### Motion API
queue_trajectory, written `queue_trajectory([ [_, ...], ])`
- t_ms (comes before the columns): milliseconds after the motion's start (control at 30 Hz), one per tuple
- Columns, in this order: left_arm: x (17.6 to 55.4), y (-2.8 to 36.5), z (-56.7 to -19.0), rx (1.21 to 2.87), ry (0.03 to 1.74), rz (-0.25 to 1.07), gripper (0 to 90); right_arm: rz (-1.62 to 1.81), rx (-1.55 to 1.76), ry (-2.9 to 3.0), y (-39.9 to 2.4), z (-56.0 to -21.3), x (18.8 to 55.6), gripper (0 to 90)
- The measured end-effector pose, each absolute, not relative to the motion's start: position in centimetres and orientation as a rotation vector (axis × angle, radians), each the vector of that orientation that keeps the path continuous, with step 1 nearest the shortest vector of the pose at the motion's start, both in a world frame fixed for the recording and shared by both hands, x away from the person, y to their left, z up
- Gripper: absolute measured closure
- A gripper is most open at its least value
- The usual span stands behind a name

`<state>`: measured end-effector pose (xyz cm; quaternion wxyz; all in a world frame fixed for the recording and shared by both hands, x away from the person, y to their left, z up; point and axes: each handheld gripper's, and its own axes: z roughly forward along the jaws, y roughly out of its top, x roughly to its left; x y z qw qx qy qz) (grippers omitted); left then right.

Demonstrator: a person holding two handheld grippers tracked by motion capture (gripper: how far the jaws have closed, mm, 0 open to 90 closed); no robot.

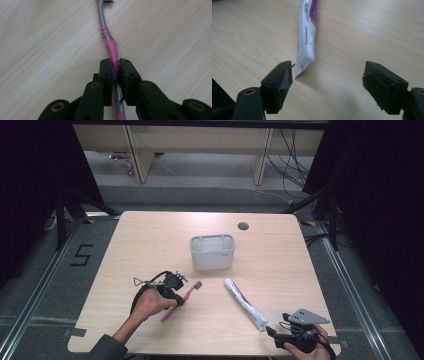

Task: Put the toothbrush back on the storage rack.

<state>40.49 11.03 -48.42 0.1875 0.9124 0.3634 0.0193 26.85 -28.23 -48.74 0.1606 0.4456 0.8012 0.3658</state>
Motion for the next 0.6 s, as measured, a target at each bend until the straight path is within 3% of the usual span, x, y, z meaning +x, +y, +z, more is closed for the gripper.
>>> queue_trajectory([
  [600,41.5,9.1,-47.9,2.773,0.97,0.017,81.7,1.045,1.224,2.291,-28.2,-48.8,27.0,24.1],
])
